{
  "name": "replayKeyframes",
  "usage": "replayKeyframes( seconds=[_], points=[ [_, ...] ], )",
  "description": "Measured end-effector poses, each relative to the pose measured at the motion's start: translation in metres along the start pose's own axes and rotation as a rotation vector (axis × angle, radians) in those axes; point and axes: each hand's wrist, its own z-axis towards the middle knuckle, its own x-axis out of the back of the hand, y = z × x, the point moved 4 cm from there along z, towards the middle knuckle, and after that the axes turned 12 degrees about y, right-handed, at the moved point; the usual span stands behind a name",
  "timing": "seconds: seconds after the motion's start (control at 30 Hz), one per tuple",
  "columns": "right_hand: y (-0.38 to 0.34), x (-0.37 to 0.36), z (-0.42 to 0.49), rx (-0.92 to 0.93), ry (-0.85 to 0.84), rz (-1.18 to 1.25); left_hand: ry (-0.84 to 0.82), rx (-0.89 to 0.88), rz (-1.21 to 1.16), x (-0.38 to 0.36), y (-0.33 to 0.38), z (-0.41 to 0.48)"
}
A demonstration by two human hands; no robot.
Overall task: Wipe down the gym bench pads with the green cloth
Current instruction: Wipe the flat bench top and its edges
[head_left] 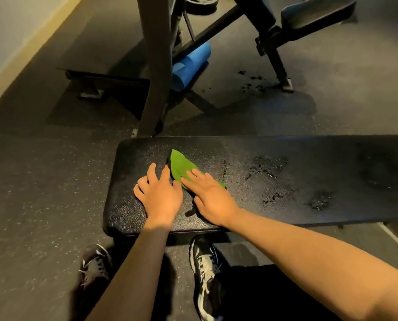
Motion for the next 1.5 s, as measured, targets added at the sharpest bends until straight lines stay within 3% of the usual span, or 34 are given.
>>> replayKeyframes(
  seconds=[0.13,0.3,0.37,0.47,0.63,0.83,1.03,1.13,1.27,1.5],
  points=[
    [0.016,0.019,0.009,0.163,-0.151,-0.069,-0.007,0.034,-0.013,0.002,-0.007,-0.036],
    [0.065,0.039,0.04,-0.154,-0.087,-0.131,0.015,-0.009,0.025,0.011,-0.022,-0.081],
    [0.055,0.034,0.031,-0.184,-0.034,-0.16,0.021,-0.054,0.017,0.013,-0.029,-0.086],
    [0.021,0.023,0.003,-0.136,-0.023,-0.105,0.047,-0.097,-0.032,0.014,-0.033,-0.088],
    [-0.026,0.001,-0.064,0.043,-0.102,0.015,0.079,-0.005,-0.081,0.013,-0.038,-0.103],
    [-0.018,0.01,-0.054,0.161,-0.221,-0.043,0.044,-0.027,-0.062,0.018,-0.042,-0.107],
    [0.0,0.011,-0.005,-0.158,-0.087,-0.093,0.047,-0.042,0.0,0.021,-0.058,-0.121],
    [-0.017,0.0,-0.012,-0.227,0.01,-0.122,0.05,-0.016,0.02,0.021,-0.067,-0.133],
    [-0.057,-0.019,-0.045,-0.149,-0.039,-0.112,0.017,-0.071,-0.015,0.025,-0.074,-0.128],
    [-0.089,-0.037,-0.068,0.091,-0.16,-0.202,-0.041,0.025,-0.158,0.03,-0.072,-0.134]
  ],
)
